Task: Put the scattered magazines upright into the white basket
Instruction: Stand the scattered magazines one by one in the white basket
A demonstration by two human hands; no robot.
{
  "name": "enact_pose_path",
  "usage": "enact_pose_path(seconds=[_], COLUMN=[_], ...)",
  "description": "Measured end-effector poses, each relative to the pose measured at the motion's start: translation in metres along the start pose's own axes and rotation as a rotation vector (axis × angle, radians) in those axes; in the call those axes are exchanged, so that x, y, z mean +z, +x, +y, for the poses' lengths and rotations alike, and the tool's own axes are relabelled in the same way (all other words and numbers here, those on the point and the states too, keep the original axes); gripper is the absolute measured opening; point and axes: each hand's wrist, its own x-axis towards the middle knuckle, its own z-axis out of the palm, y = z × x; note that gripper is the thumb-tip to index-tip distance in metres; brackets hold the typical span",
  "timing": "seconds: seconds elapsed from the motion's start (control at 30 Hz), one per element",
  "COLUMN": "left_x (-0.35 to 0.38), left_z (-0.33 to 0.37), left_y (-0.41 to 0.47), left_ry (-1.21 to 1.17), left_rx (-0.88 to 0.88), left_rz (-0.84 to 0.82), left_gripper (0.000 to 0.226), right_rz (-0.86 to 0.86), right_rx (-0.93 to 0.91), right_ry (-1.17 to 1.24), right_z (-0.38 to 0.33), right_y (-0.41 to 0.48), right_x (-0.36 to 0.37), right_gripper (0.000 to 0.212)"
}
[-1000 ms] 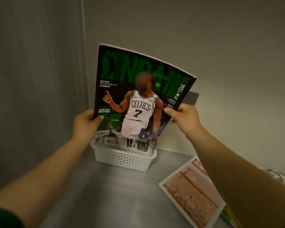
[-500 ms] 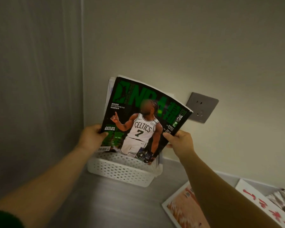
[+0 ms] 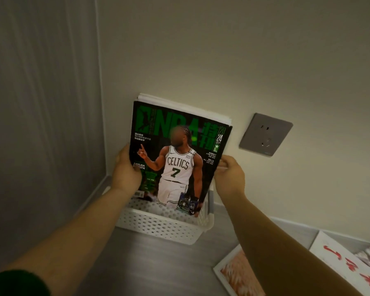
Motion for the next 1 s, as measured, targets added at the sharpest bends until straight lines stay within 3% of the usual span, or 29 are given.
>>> enact_pose_path(seconds=[0.07,0.13,0.4,0.7,0.83,1.0], left_x=[0.005,0.010,0.002,-0.005,0.008,0.043], left_z=[0.002,0.005,0.006,0.022,0.038,0.057], left_y=[0.000,0.002,-0.002,-0.060,-0.115,-0.194], left_ry=[-0.030,-0.045,-0.016,0.119,0.101,0.037], left_rx=[0.011,-0.024,-0.026,0.036,0.100,-0.024], left_rz=[-0.034,-0.028,-0.091,-0.092,-0.090,-0.230], left_gripper=[0.058,0.060,0.059,0.065,0.050,0.024], right_rz=[0.023,-0.059,-0.256,-0.248,-0.231,-0.187], right_rx=[0.016,-0.026,-0.067,-0.041,0.019,0.076], right_ry=[0.099,0.171,0.087,-0.101,-0.193,-0.151], right_z=[-0.003,-0.006,-0.010,-0.006,0.017,0.056], right_y=[-0.006,-0.011,-0.013,-0.043,-0.060,-0.084], right_x=[0.003,0.009,0.001,-0.031,-0.068,-0.135], right_gripper=[0.045,0.056,0.062,0.054,0.047,0.033])
